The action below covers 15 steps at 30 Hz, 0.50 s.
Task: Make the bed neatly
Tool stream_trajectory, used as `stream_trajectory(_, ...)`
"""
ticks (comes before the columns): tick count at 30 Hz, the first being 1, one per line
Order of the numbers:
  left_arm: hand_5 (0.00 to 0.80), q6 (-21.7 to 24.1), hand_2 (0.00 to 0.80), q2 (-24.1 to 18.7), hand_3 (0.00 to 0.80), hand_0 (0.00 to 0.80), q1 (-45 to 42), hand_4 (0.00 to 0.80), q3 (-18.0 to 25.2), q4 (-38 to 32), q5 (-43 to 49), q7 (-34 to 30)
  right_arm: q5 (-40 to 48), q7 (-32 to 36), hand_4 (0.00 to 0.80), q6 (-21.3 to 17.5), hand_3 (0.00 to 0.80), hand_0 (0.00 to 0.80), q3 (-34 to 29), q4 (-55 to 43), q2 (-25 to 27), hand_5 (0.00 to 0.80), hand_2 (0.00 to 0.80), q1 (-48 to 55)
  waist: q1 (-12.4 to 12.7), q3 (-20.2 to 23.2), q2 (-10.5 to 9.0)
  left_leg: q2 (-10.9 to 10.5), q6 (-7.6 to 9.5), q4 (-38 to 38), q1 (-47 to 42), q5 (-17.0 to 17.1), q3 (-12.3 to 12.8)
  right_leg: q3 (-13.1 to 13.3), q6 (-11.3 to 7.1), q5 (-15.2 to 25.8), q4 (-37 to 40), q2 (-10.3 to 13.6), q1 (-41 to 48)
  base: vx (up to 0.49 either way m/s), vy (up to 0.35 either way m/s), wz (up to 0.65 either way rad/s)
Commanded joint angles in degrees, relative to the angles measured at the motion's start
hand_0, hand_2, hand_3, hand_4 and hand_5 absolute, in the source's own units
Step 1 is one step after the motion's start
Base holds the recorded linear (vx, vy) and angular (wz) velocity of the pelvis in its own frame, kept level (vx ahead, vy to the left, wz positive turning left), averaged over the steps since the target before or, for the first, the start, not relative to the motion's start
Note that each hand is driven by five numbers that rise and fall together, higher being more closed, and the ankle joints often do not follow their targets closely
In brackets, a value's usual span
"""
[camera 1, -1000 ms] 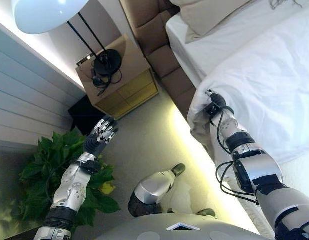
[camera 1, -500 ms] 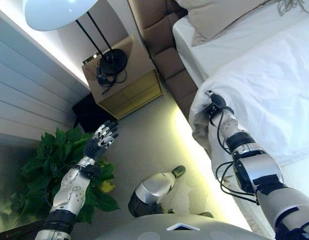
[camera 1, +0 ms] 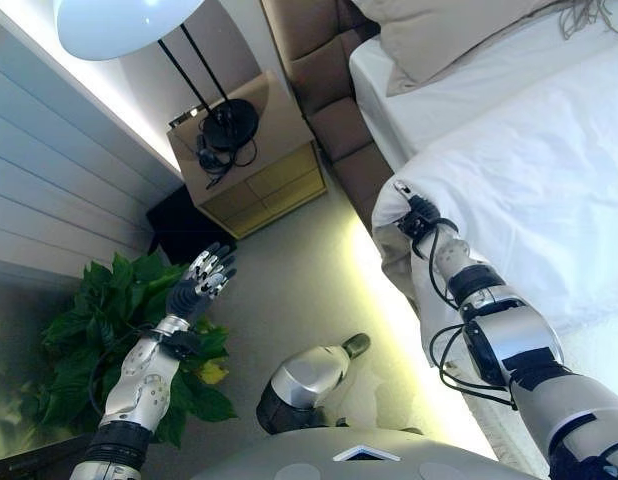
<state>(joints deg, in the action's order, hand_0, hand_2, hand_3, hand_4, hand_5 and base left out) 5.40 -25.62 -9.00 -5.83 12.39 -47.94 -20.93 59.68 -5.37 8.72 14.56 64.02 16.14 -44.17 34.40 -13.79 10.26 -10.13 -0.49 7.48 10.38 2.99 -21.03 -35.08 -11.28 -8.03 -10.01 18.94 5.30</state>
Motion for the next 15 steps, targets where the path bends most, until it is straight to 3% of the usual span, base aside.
stream_trajectory(1,0.0,2.49,0.0,-2.13,0.0,0.0,1.09,0.0,-0.38,-3.32,1.55,0.1,-0.74,4.85,0.0,1.69,0.0,0.0,4.16,-5.23,-7.41,0.0,0.0,-2.83,2.03,-0.61,-3.13,1.34,-2.49,6.02,9.07,2.21,3.91,2.24,1.06,9.42,1.04,2.73,2.72,-0.016,-0.043,0.0)
stream_trajectory(3,0.0,2.81,0.0,-2.31,0.0,0.0,1.35,0.0,-0.43,-3.22,1.37,0.03,-1.23,5.82,0.0,2.02,0.0,0.0,4.44,-5.07,-7.47,0.0,0.0,-3.38,2.17,-0.8,-3.31,1.36,-2.59,6.27,9.34,2.16,3.97,2.23,1.15,9.38,1.19,2.58,2.9,-0.002,-0.051,0.0)
stream_trajectory(7,0.0,2.16,0.0,-3.1,0.0,0.0,1.6,0.0,1.02,-2.7,1.54,-1.07,-6.7,9.79,0.0,10.13,0.0,0.0,7.23,-2.96,-7.52,0.0,0.0,-5.1,3.1,-0.83,-4.28,1.05,-2.69,6.58,9.3,1.92,3.82,2.06,1.25,9.27,1.11,2.38,2.98,0.025,-0.053,0.0)
stream_trajectory(15,0.0,1.17,0.0,-3.3,0.0,0.0,1.7,0.0,2.97,-3.44,2.31,-1.55,-7.76,17.07,0.0,15.01,0.0,0.0,11.49,-0.75,-8.48,0.0,0.0,-2.78,3.48,-0.9,-5.96,1.42,-2.95,6.49,9.1,1.9,3.83,2.49,1.48,9.48,2.05,1.58,3.29,-0.007,-0.048,-0.02)
